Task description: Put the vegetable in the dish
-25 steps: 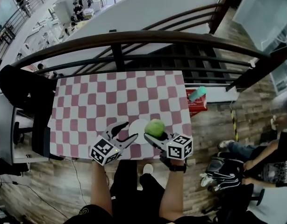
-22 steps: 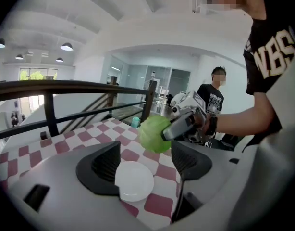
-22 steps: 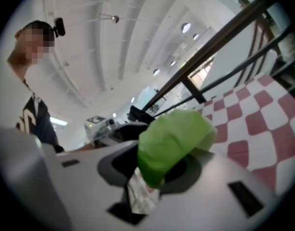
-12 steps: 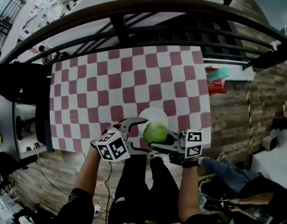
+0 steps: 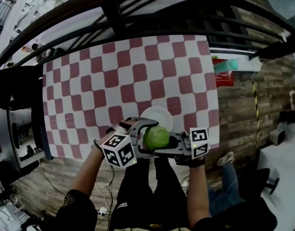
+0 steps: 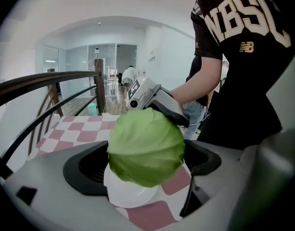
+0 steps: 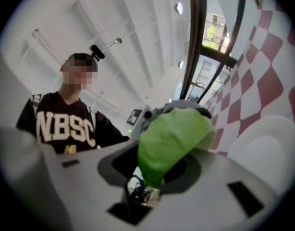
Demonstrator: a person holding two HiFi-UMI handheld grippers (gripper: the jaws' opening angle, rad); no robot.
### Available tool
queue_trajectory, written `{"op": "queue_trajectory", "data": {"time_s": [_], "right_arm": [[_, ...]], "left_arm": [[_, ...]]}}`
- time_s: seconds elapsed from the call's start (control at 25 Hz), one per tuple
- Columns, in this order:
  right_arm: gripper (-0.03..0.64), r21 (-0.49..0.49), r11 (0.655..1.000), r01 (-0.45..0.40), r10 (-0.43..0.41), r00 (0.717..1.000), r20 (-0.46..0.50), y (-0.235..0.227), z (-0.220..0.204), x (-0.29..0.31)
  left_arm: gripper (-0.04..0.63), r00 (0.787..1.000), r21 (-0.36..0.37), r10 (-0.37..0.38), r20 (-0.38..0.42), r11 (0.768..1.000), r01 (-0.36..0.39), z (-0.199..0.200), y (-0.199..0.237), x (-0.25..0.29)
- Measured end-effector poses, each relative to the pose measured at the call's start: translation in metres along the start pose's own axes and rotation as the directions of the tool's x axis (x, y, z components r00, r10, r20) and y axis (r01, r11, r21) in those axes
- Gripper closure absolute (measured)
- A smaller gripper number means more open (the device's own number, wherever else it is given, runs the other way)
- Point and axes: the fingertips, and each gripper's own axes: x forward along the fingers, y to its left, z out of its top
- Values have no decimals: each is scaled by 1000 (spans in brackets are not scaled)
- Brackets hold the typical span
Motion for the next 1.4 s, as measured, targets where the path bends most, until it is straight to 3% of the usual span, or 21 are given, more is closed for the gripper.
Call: {"op": "queue_trajectory", "data": {"time_s": [0.16,0.28,0.36,0.48,0.56,0.68,0.72,0.8,1.0,1.2,1.32,1.4], "right_arm": [[488,3,1000,21,-21,1000,-12,-4,-1,-1],[460,-3,986,167,-167,985,-41,-27,-2,-10],[378,-4,957,291,-290,955,-66,-44,-6,-24],[353,-13,914,405,-405,914,-25,-55,-7,-50],[353,-9,880,476,-474,878,70,-57,2,-74],[354,8,808,589,-569,777,270,-56,27,-117],[354,14,790,612,-584,746,320,-55,34,-127],[354,13,775,632,-591,717,370,-51,41,-136],[354,-33,762,646,-598,723,345,-47,43,-126],[354,-61,739,670,-622,716,317,-48,47,-117],[354,-44,681,731,-674,649,354,-40,53,-118],[354,-20,653,757,-692,608,388,-24,58,-116]], "left_arm": [[94,1000,-22,-2,-19,1000,2,0,2,4],[99,996,-38,56,-71,998,-58,-12,12,8],[100,991,-70,87,-100,993,-95,-21,18,10],[101,981,-99,112,-160,987,-129,-31,22,16],[101,972,-92,127,-197,985,-147,-39,25,21],[101,958,-113,170,-231,973,-200,-49,31,33],[101,951,-131,190,-246,965,-226,-54,33,38],[101,932,-172,220,-289,945,-277,-63,38,47],[101,892,-280,268,-363,882,-379,-81,46,60],[101,845,-327,334,-417,813,-482,-98,55,68],[100,838,-373,354,-414,774,-512,-100,53,68],[100,846,-420,347,-406,751,-510,-90,43,59]]}}
